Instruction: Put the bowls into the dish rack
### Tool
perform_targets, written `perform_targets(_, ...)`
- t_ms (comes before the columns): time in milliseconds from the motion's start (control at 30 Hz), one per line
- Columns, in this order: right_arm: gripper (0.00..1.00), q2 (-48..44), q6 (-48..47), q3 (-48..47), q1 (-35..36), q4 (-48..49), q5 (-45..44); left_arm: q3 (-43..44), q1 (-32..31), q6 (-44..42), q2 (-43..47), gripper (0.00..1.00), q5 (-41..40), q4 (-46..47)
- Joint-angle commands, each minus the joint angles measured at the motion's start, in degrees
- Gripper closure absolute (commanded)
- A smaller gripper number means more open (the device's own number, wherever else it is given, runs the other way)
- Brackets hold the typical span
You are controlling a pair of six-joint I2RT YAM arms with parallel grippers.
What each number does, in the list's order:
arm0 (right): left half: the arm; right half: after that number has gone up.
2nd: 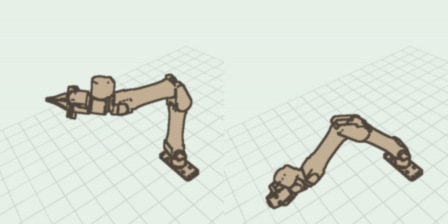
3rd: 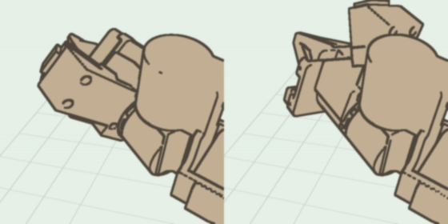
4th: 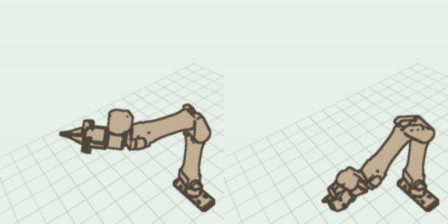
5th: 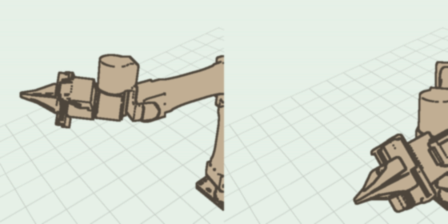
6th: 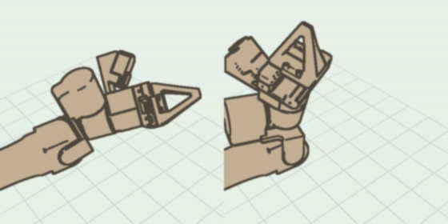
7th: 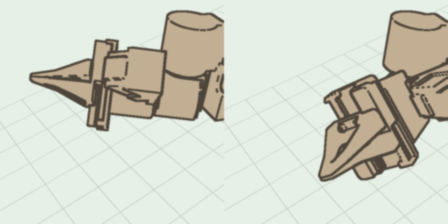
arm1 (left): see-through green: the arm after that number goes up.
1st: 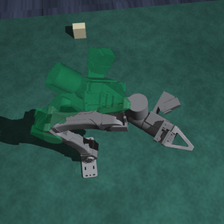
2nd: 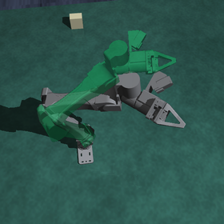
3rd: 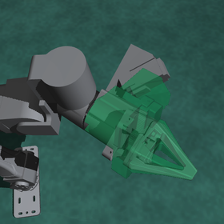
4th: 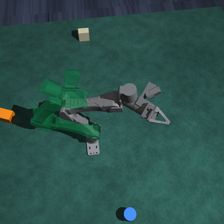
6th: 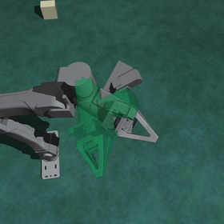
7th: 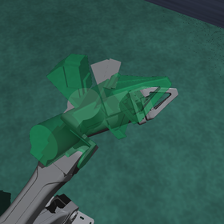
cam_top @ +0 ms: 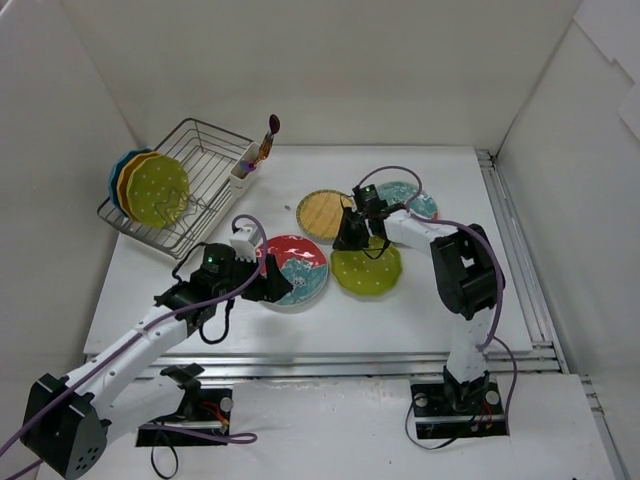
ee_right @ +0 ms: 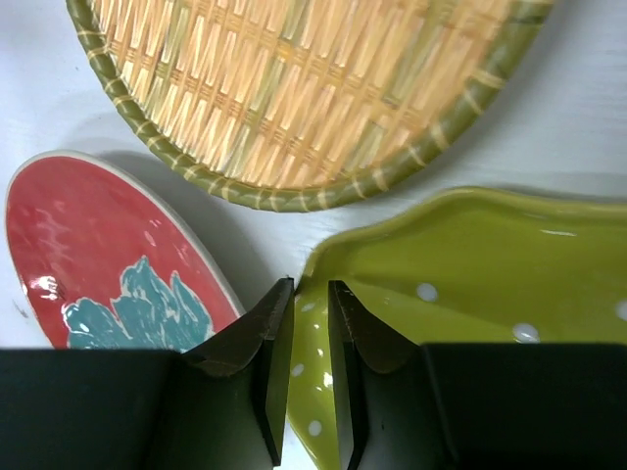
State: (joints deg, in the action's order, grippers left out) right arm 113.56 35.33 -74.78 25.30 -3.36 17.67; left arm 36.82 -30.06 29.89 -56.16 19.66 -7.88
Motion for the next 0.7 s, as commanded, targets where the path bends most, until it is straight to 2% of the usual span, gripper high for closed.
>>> perform_targets(0, 0.82, -7.2, -2.2, 1.5, -1.0, -0.1, -5.0, 2.0, -0.4, 2.7, -0.3, 0.32, 1.5, 2.9)
perform_targets(233, 0.79, -24.2, -6.6, 14.3, -5.8, -6.5, -13.3, 2.0, -2.5, 4.7, -5.3, 0.32, 3.3, 7.3)
perform_targets(333, 0.79, -27.7, -8.6, 18.7, -7.7, -7.8, -14.4, 2.5, -3.9, 5.1, -7.1, 0.32, 2.8, 7.4)
perform_targets(467, 0.73, -27.6, -10.1, 20.8, -10.7, -9.2, -12.6, 2.9, -4.5, 5.4, -8.1, 0.32, 2.8, 9.5)
perform_targets(667, 0.72, -24.2, -7.7, 21.5, -14.0, -9.7, -10.6, 3.3, -5.0, 5.5, -7.4, 0.31, 0.6, 8.1)
